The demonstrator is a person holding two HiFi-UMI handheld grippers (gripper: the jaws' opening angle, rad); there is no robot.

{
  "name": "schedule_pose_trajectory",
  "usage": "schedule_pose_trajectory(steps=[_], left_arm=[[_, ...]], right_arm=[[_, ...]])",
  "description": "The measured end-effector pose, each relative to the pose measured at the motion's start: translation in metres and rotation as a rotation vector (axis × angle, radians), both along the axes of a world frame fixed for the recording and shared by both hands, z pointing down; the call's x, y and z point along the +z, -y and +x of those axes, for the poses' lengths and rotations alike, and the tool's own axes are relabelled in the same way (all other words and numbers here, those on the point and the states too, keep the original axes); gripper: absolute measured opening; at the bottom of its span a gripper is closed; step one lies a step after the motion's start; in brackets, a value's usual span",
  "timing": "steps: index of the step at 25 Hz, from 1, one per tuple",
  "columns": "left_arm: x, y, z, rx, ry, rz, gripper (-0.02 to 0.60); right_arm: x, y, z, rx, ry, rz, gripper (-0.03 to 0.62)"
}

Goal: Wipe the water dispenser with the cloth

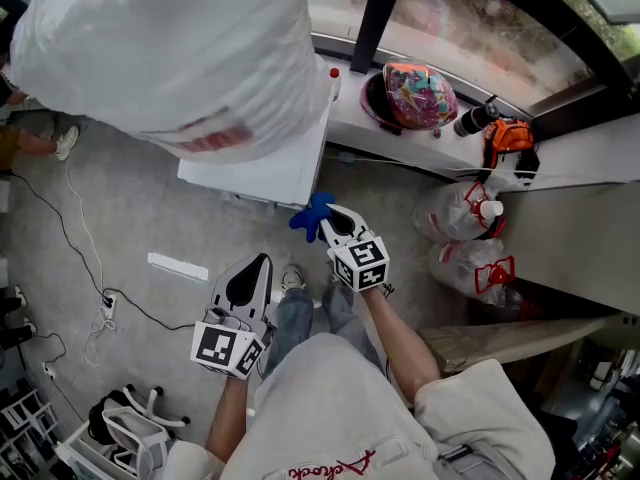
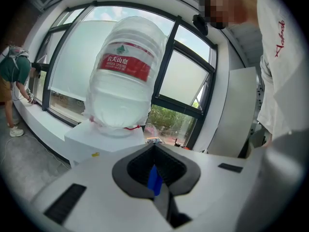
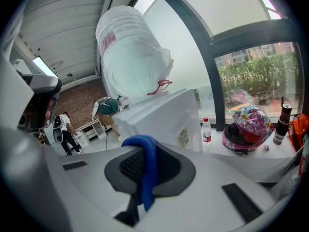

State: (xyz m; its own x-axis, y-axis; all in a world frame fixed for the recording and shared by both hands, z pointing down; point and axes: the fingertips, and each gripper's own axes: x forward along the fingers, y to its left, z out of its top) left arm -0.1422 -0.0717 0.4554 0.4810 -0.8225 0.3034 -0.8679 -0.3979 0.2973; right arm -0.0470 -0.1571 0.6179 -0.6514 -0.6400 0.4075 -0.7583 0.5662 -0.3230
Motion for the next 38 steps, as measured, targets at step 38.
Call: schedule_pose_trajectory(steps=[38], left_arm=[[0.025, 0.042, -0.002, 0.027, 0.019, -0.052, 0.011]], right_arm=[[-0.006, 0.251, 0.039, 0.127, -0.154, 0.143, 0.031]])
